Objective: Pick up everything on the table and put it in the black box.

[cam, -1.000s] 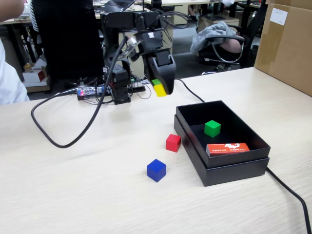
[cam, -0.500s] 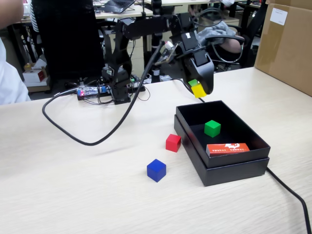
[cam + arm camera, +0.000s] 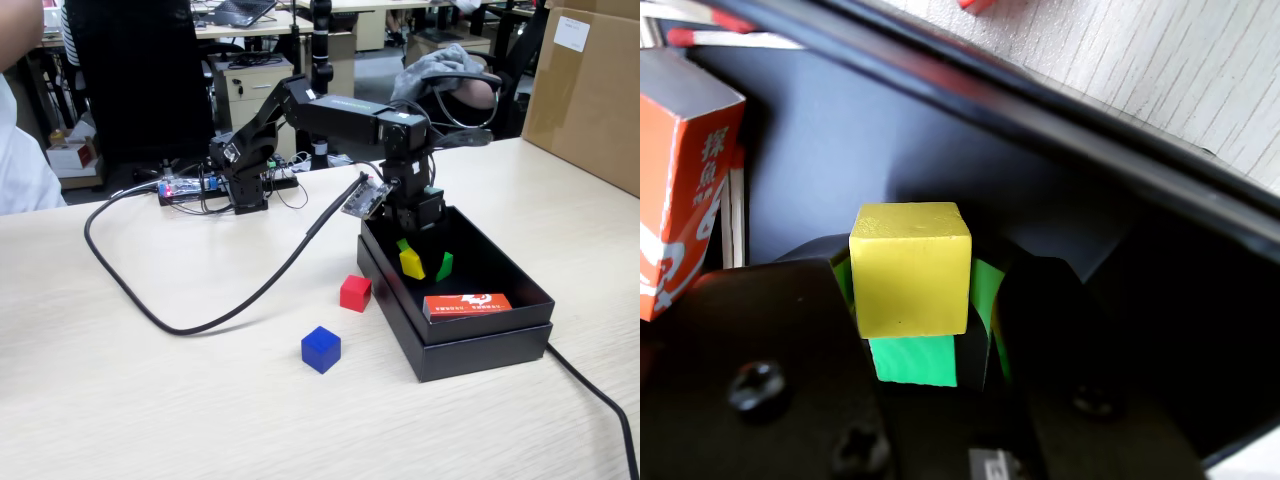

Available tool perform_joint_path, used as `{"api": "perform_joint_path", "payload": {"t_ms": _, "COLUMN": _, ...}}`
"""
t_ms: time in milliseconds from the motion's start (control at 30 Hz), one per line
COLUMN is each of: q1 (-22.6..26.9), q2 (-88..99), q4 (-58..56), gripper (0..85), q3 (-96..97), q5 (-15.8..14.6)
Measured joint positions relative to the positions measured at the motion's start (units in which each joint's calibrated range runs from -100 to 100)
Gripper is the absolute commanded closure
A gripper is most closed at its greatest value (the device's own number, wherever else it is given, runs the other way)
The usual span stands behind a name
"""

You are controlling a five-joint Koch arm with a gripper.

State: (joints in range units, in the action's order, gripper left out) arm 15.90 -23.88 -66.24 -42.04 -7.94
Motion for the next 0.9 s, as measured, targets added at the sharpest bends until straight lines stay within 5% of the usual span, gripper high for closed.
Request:
{"api": "perform_joint_path", "payload": {"t_ms": 167, "q1": 0.00, "q2": -2.07, "q4": -1.32, "gripper": 71.6, "q3": 0.00, "q5": -0.29}}
{"api": "perform_joint_path", "payload": {"t_ms": 300, "q1": 0.00, "q2": -2.07, "q4": -1.32, "gripper": 57.6, "q3": -0.09, "q5": -0.59}}
{"api": "perform_joint_path", "payload": {"t_ms": 533, "q1": -0.20, "q2": -0.52, "q4": -1.32, "gripper": 49.2, "q3": 0.00, "q5": -1.66}}
{"api": "perform_joint_path", "payload": {"t_ms": 900, "q1": -1.51, "q2": 23.04, "q4": -1.63, "gripper": 39.0, "q3": 7.58, "q5": -1.81}}
